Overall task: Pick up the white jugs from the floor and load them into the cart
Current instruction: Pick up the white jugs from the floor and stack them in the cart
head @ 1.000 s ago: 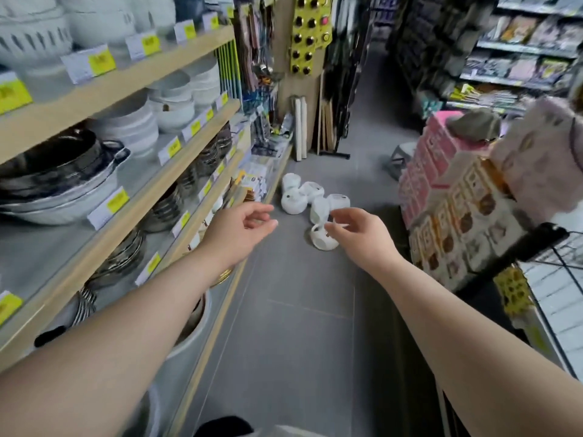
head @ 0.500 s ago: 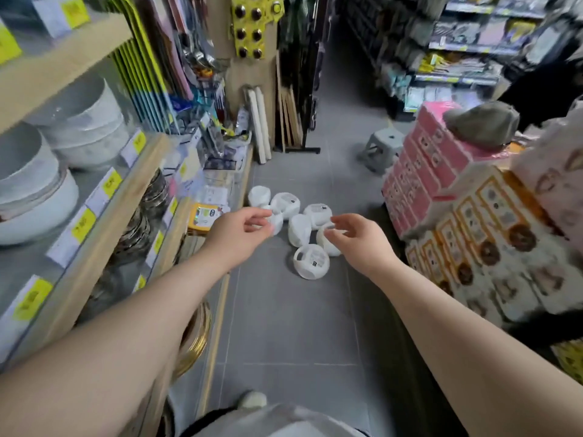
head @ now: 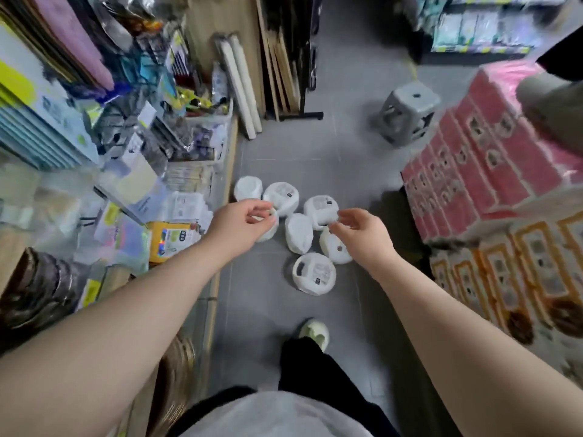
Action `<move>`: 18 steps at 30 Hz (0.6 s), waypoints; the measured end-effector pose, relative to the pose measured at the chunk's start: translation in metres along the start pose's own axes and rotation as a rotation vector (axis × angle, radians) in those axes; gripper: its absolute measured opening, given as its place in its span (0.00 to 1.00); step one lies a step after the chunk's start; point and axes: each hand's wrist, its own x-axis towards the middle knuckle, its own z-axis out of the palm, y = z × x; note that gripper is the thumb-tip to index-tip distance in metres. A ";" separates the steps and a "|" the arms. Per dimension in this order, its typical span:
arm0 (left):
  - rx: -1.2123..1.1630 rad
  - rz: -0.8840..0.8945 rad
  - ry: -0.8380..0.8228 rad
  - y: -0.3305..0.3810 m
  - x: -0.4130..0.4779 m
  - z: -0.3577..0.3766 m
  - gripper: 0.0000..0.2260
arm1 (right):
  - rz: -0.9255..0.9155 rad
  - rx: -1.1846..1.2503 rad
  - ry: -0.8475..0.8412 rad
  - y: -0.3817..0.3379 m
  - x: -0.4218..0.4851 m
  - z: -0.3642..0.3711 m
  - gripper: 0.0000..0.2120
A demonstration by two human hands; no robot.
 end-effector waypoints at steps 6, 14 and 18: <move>0.019 -0.121 -0.059 -0.027 0.128 0.027 0.13 | 0.140 -0.029 -0.079 0.022 0.129 0.032 0.22; 0.123 -0.197 -0.237 -0.161 0.285 0.113 0.14 | 0.322 0.022 -0.091 0.128 0.269 0.127 0.22; 0.187 -0.216 -0.304 -0.250 0.355 0.178 0.17 | 0.394 0.150 -0.112 0.205 0.322 0.190 0.27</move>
